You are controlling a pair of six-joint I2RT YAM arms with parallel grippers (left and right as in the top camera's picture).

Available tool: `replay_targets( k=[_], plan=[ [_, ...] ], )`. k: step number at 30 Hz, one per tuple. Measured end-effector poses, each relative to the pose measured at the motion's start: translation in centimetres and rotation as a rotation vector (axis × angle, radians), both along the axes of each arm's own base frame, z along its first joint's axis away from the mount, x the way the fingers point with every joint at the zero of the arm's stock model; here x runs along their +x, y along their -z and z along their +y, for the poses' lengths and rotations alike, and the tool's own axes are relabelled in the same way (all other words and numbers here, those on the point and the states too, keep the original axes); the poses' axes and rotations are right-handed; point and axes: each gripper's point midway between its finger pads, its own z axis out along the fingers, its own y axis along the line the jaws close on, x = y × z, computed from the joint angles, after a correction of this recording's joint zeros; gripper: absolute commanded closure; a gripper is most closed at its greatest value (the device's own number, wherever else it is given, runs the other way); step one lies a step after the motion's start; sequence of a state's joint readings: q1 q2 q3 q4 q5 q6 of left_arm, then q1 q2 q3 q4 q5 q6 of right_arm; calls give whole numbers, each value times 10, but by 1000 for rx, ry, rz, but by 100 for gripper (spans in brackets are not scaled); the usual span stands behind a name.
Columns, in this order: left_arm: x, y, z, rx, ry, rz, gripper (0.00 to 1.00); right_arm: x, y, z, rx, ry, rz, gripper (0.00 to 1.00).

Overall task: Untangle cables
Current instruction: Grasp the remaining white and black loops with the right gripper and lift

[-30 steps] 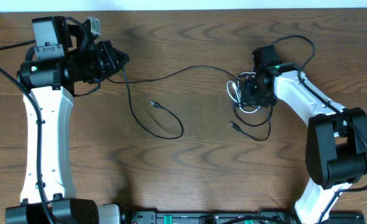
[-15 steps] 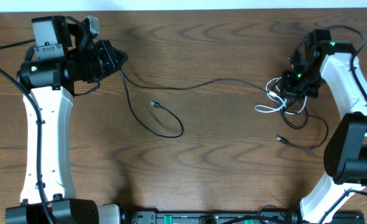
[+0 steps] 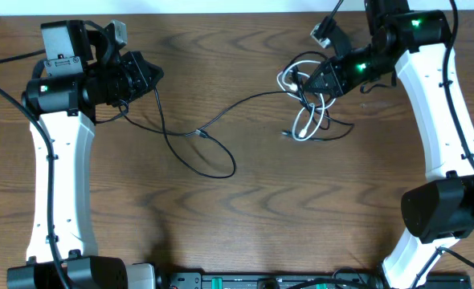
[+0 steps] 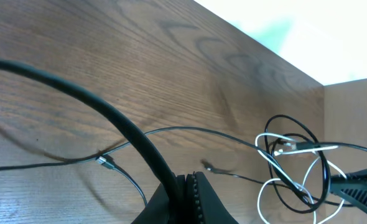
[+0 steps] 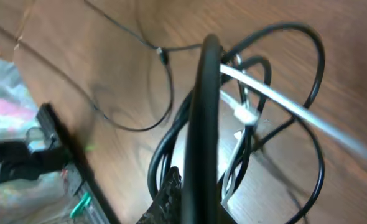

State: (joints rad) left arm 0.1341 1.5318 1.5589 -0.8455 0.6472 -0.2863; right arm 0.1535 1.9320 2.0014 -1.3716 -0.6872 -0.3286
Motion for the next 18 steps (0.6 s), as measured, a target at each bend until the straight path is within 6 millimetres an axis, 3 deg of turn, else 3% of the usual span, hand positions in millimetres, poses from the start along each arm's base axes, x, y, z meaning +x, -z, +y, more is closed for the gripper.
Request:
replay_targets(
  k=[4, 10, 16, 17, 18],
  plan=[
    [0, 0, 0, 1, 0, -1, 92, 3, 20, -5, -31, 49, 44, 99],
    [0, 0, 0, 4, 0, -2, 92, -9, 58, -4, -39, 45, 128, 99],
    [-1, 1, 0, 3, 0, 4, 92, -4, 66, 14, -28, 40, 104, 99],
    [-1, 1, 0, 3, 2, 5, 89, -3, 68, 16, -31, 50, 104, 99],
    [-1, 1, -1, 3, 3, 5, 78, -2, 70, 19, -33, 60, 110, 99]
  ],
)
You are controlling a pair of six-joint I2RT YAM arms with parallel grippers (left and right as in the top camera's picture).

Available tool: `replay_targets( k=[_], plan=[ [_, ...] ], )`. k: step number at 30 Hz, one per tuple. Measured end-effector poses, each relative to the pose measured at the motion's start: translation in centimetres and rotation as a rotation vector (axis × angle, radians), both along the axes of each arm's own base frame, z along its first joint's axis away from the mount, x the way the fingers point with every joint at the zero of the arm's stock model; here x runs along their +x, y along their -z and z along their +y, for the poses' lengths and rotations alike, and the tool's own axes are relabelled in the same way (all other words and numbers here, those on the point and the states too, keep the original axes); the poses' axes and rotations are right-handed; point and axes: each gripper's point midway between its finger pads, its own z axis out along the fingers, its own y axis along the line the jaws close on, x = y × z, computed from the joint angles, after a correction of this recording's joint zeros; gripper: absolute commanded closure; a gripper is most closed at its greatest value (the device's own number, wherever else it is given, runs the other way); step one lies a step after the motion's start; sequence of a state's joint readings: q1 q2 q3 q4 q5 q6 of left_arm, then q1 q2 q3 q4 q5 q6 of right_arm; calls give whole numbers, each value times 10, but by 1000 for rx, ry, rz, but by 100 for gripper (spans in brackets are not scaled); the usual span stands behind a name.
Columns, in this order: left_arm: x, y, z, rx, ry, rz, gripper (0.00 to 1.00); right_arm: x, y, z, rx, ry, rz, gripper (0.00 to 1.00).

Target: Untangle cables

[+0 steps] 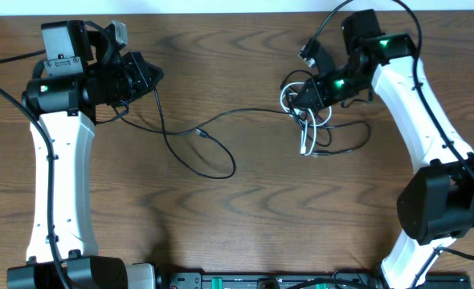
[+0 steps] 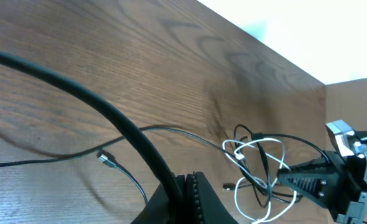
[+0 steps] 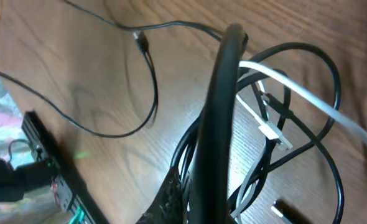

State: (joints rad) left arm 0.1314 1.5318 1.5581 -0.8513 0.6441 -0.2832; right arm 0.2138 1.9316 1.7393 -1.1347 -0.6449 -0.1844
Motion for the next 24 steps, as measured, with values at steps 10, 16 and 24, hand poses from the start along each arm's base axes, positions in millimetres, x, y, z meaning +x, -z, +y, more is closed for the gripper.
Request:
replay_targets(
  k=[10, 16, 24],
  plan=[
    [-7, 11, -51, -1, 126, 20, 13, 3, 17, -1, -26, 120, 76, 99],
    [-5, 32, -79, -14, 179, 84, 13, 5, 21, -6, -61, 177, 96, 99],
    [-8, 71, -124, -10, 283, 179, 13, 8, 27, -15, -115, 235, 107, 99]
  ],
)
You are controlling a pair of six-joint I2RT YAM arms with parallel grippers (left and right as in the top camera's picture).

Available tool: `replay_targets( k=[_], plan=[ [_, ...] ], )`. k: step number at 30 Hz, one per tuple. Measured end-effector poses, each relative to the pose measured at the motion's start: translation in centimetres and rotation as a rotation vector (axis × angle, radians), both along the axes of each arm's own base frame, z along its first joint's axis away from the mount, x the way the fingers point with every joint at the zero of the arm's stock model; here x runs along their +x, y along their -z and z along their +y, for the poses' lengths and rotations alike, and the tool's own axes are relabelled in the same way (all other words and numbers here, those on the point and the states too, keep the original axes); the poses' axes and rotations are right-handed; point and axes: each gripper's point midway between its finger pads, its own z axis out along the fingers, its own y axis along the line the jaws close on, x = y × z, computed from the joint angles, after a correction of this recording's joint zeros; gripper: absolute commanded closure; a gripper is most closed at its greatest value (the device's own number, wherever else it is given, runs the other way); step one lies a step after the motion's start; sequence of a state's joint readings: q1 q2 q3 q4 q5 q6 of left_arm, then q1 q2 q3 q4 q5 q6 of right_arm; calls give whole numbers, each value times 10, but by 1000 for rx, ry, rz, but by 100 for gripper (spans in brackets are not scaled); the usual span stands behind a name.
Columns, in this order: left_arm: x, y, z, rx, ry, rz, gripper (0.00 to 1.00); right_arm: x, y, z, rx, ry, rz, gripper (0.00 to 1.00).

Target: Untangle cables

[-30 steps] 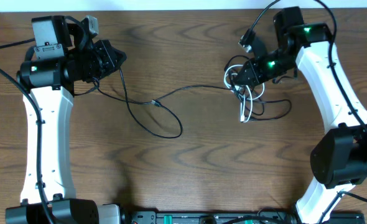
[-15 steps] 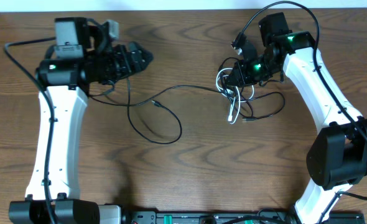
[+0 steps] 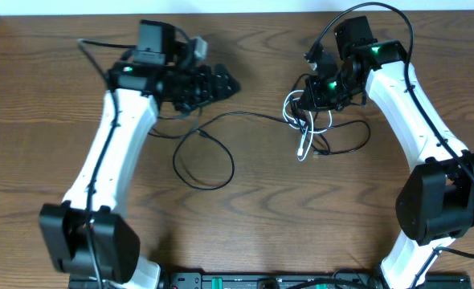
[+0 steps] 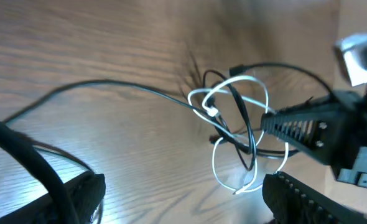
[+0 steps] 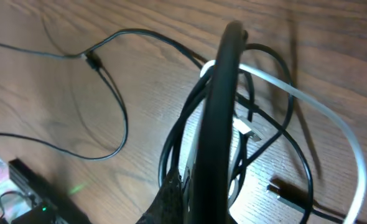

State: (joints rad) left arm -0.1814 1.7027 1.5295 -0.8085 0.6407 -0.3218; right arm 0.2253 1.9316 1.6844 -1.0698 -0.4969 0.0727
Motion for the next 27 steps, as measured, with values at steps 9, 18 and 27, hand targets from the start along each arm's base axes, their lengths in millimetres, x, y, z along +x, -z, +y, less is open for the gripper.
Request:
replay_targets(
  k=[9, 18, 27],
  plan=[
    [-6, 16, -40, 35, 97, -10, 7, 2, 5, -9, -51, 49, 10, 99],
    [9, 46, 30, 436, -99, -27, 4, 3, 6, -12, -69, 74, 17, 60],
    [6, 37, 0, 303, 63, -82, 4, 1, 18, -40, -225, 181, 51, 42]
  ],
)
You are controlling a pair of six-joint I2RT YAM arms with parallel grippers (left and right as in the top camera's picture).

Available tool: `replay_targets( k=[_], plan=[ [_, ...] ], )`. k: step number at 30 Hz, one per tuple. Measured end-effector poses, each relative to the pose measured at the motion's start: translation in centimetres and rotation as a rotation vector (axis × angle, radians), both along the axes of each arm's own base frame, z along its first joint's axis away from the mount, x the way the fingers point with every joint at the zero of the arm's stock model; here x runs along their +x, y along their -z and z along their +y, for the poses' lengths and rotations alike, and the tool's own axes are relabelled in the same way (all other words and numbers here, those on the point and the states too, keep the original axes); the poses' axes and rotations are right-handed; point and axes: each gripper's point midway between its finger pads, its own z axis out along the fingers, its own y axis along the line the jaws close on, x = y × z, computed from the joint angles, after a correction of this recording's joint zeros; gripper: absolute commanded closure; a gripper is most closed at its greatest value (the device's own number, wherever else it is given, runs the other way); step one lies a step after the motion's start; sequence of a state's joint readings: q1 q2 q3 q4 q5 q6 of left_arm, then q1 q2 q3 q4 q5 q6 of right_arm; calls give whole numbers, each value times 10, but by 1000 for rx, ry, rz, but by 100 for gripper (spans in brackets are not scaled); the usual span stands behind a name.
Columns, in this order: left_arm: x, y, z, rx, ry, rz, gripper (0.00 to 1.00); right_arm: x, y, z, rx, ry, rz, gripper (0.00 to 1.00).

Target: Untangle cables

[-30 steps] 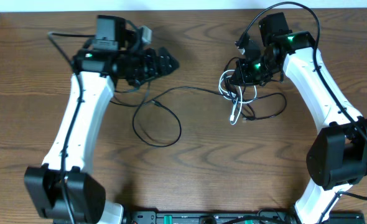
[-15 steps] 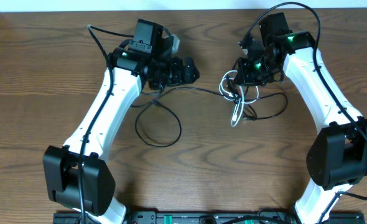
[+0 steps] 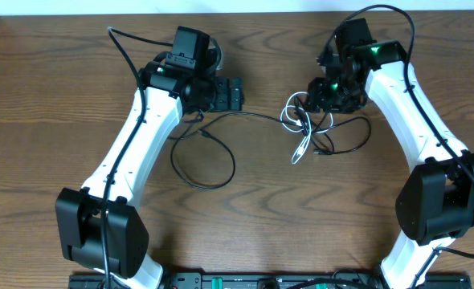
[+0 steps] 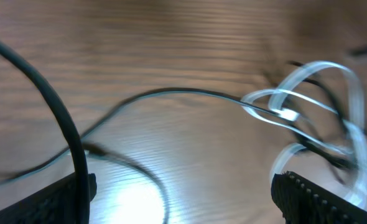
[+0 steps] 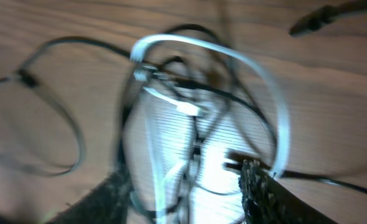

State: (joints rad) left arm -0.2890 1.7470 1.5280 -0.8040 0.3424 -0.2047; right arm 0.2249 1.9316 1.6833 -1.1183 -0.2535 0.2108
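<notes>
A tangle of black and white cables (image 3: 305, 120) lies on the wooden table right of centre. A thin black cable (image 3: 221, 172) runs left from it into a loose loop. My left gripper (image 3: 239, 95) is open just left of the tangle; in its wrist view, blurred, the gripper (image 4: 183, 186) has the thin cable (image 4: 171, 93) ahead of it and the white cable (image 4: 351, 93) at the right. My right gripper (image 3: 321, 95) is open over the tangle's top right. Its blurred wrist view shows the gripper (image 5: 183, 186) with white cable (image 5: 277, 112) and black loops between the spread fingers.
A black bar of equipment (image 3: 269, 281) lines the near table edge. The table's back edge (image 3: 245, 11) meets a white wall just behind both grippers. A black plug end (image 3: 321, 154) sticks out below the tangle.
My right gripper has opened and no longer grips the tangle, which now lies slightly lower. The left gripper, still open, has moved right and a little nearer, close to the tangle.
First my left gripper was shut at the far left with the thin cable leading from it, and my right gripper was shut on the tangle at the right. The right then stood further left with the tangle. Later the left was open near centre. Now both are open.
</notes>
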Motion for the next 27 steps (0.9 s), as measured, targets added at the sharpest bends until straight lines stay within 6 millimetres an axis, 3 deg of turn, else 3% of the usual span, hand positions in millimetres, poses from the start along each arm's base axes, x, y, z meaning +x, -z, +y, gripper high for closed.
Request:
replay_targets(
  k=[4, 9, 11, 16, 22, 27],
  plan=[
    [-7, -18, -36, -195, 146, -12, 4, -1, 4, -16, -89, 43, 9, 39],
    [-12, -22, -63, -362, 246, 22, 4, 0, 5, -20, -109, 53, 5, 38],
    [-12, -21, -71, -415, 274, 37, 11, 0, 5, -20, -112, 56, 5, 38],
    [-10, -6, -81, -480, 276, 103, 24, 0, 5, -21, -114, 58, 4, 38],
    [-16, 24, -96, -471, 255, 209, 26, 0, 5, -22, -115, 60, 4, 38],
    [-29, 35, -116, -421, 285, 231, 29, 0, 5, -21, -111, 58, 4, 39]
  ],
)
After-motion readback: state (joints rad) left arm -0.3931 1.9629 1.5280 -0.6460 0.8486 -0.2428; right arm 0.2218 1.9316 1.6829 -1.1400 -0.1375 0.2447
